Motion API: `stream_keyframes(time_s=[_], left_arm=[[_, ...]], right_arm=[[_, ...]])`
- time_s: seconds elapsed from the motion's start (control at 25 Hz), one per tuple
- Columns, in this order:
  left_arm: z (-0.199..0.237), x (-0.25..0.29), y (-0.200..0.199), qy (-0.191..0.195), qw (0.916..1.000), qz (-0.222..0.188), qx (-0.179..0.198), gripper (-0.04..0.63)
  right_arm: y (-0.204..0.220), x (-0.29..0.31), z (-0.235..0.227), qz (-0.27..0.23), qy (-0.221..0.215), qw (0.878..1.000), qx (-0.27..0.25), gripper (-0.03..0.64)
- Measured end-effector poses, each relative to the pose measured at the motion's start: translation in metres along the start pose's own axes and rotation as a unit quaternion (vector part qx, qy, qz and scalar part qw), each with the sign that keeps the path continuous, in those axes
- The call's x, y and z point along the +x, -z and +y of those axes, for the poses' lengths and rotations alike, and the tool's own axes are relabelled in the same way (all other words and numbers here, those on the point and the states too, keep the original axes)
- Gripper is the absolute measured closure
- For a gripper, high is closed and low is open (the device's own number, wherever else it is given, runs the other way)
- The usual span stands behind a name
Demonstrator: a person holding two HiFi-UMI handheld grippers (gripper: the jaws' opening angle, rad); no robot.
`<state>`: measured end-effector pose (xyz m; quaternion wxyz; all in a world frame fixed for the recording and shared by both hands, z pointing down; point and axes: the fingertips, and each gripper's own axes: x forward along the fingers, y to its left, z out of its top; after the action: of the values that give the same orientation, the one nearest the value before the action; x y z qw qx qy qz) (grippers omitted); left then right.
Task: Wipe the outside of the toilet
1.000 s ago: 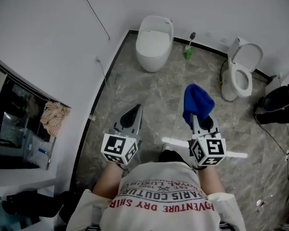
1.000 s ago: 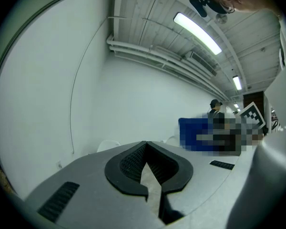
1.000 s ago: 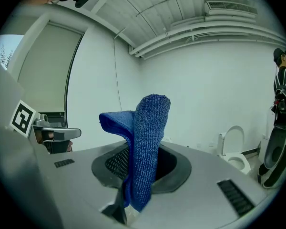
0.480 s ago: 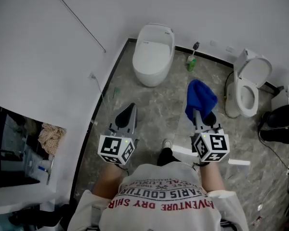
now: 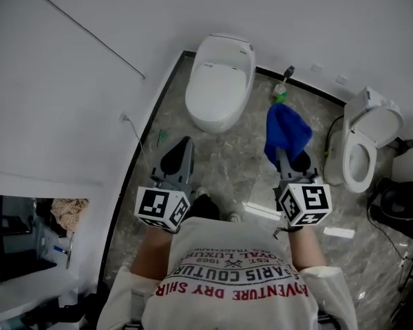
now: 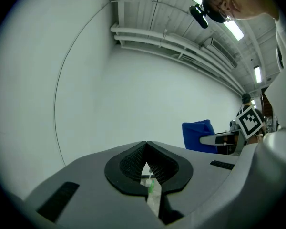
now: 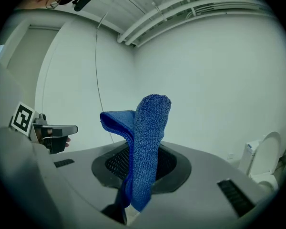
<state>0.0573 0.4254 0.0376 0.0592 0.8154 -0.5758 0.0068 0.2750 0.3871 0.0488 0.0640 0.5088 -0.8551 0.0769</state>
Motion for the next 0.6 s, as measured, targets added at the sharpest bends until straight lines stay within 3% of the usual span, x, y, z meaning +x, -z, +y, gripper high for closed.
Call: stream_keyframes(time_s=[0.28,0.44,0.6], left_arm=[[0.104,0.138,0.016,0.014,0.9996,0.007,-0.024,0.589],[0.173,0.229,0.010,0.029,0.9988,0.015,-0.036,0.589],[0.225,0.305,0.001,0.051,0.9973,0.031,-0.042,0.589]], right_arm=[[-0.004,0.157,-0.029,0.025,0.009,1.000,-0.002,0.540],[-0.019,0.260,-0.048,0.035,0.030,0.999,0.007,0.540],[-0.031,0.354,-0.053,0.046,0.020,0.999,0.014,0.540]])
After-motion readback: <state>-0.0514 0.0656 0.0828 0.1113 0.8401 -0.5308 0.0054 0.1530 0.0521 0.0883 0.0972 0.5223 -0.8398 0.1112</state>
